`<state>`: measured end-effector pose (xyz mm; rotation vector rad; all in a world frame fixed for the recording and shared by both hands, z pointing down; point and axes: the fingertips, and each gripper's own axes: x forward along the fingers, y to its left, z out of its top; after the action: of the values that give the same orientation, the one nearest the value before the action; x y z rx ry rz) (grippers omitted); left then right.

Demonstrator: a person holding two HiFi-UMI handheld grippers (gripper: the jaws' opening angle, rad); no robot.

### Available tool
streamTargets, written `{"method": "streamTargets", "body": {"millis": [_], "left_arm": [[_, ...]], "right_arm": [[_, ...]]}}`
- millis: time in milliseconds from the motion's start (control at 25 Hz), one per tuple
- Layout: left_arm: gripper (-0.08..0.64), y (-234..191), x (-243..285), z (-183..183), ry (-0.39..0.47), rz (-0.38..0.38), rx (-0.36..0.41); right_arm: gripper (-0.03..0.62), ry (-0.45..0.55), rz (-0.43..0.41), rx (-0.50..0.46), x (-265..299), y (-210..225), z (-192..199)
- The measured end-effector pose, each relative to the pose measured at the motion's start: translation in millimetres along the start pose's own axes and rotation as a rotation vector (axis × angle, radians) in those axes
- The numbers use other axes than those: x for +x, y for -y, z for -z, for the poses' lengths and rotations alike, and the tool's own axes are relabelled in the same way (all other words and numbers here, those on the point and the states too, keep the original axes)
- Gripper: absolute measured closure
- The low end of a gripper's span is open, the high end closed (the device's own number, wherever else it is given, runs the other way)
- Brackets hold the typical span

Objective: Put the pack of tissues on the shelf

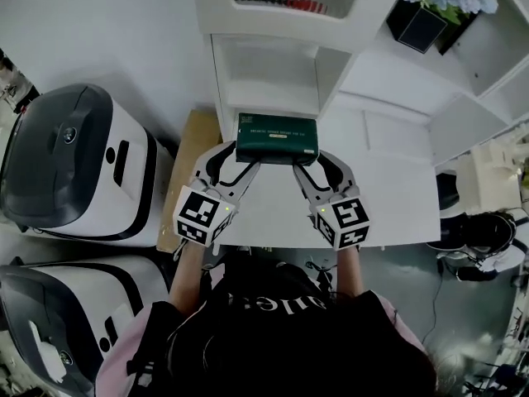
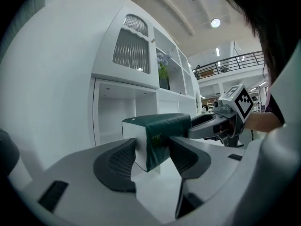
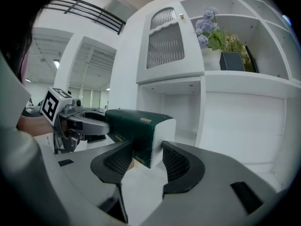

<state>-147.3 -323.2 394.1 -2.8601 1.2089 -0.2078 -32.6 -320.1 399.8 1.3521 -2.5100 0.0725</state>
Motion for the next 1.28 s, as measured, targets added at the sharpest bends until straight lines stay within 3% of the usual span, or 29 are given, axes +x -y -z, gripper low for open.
{"method": "streamTargets", "body": {"millis": [280,480,760,880,1160,1280], "left_arm": [[0.333,-28.3,37.4,3.8,-0.031,0.024,0.063],[0.333,-51.5,60.2,13.1,-0.044,0.000,0.054],[0.333,-70.8,93.1,23.0,-0.100,-0.027,0.113],[0.333,-74.7,100.9,40.1,-0.138,-0.043,0.086],[0.333,-87.5,114.5,39.7,-0.095,-0.078,-0.003],[0.333,-89.6,122.5,38.8,-0.095,-0.103,-0.035]], "right_arm": [[0.365,-0.024,0.053,-0.011,35.2,25.8,-0.4],[0.365,-0.034,0.072,-0.028,64.2,40.7,-0.1],[0.365,-0.060,0.109,-0.020,100.9,65.2,8.7],[0.367,-0.076,0.128,-0.011,111.0,68.8,18.3],[0.379,0.007,0.191,0.092,119.8,86.0,11.6],[0.377,0.006,0.228,0.076,122.1,90.9,10.8]]}}
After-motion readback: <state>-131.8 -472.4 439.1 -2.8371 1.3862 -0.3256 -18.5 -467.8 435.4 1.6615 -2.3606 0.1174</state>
